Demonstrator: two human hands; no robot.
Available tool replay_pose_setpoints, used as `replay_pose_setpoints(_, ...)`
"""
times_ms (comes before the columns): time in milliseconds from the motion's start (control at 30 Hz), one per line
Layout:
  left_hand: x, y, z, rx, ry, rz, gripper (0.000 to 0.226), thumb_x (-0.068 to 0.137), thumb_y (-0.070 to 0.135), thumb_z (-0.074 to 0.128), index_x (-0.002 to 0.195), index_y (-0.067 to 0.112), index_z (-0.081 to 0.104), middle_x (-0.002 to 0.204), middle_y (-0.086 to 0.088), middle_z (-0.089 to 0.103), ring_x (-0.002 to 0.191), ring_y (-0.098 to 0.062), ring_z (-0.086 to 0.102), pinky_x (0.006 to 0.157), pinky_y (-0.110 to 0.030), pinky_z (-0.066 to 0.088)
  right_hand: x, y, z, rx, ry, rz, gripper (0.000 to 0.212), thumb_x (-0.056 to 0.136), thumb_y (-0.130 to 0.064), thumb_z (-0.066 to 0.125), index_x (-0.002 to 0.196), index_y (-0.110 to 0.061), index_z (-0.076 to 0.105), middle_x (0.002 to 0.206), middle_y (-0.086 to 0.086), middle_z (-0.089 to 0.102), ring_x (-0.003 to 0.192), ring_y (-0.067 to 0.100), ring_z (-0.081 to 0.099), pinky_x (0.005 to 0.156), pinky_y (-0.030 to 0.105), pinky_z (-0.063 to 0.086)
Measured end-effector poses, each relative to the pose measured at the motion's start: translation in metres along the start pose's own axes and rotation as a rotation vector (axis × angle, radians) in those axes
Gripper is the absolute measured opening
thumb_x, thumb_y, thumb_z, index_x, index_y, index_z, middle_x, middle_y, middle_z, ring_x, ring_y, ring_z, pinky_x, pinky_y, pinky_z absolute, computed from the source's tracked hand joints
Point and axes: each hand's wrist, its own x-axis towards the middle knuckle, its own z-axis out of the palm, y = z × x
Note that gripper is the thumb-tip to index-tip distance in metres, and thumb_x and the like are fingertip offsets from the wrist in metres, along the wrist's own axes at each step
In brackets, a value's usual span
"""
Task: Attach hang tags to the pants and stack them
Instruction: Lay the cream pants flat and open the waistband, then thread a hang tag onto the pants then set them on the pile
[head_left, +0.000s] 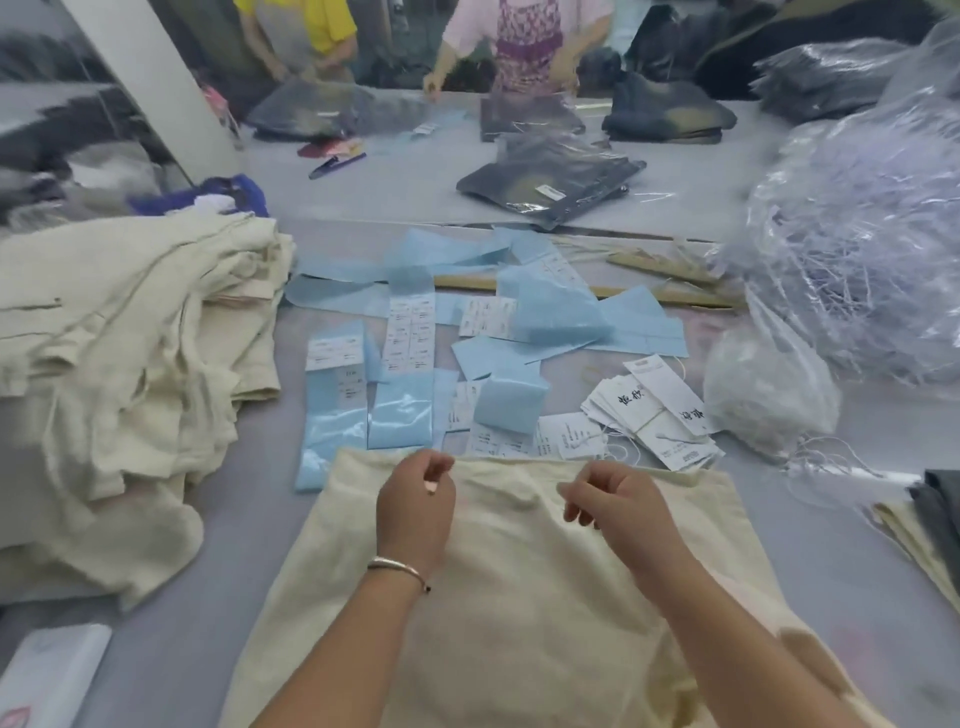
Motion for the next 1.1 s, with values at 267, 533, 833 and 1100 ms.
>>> replay_pose_setpoints(267,0.069,0.009,0.045,0.237,-0.257,-0.043,0.041,0.087,0.019,0.062,0.127,0.021,0.051,0.105,-0.001,0.068,0.103,-0.022,0.062,0.091,-0.034,0.048,0.071,0.017,0.043,0.079,0.091,0.196,0.016,0.079,-0.001,0.062,0.09,-0.012,0.058,0.082,0.011,0.064,0.048,0.017,0.058,0.045,0.02,0.039)
replay_pose_setpoints(533,0.073,0.015,0.032,-0.525,-0.353,-0.108,0.029,0.087,0.001,0.068,0.111,0.016,0.059,0.082,-0.008,0.073,0.084,-0.017,0.069,0.079,-0.03,0.055,0.102,0.011,0.048,0.217,0.304,0.12,0.042,0.076,-0.022,0.08,0.108,-0.015,0.053,0.099,0.0,0.064,0.085,0.014,0.064,0.069,0.032,0.05)
replay_pose_setpoints(833,0.069,0.022,0.023,-0.446,-0.2,0.06,0.025,0.085,0.007,0.071,0.094,0.022,0.053,0.077,-0.005,0.074,0.077,-0.023,0.069,0.077,-0.031,0.054,0.119,-0.015,0.038,0.485,-0.054,0.279,0.032,0.069,-0.018,0.08,0.099,-0.009,0.072,0.091,0.012,0.075,0.078,0.025,0.072,0.067,0.042,0.058)
replay_pose_setpoints(1100,0.083,0.032,0.014,0.005,-0.036,0.549,0.03,0.081,0.021,0.077,0.108,0.032,0.071,0.108,0.009,0.05,0.093,-0.008,0.055,0.074,-0.019,0.048,0.121,-0.023,0.038,0.396,-0.049,0.292,0.017,0.074,-0.024,0.079,0.088,-0.016,0.073,0.074,0.0,0.074,0.061,0.014,0.07,0.049,0.024,0.05)
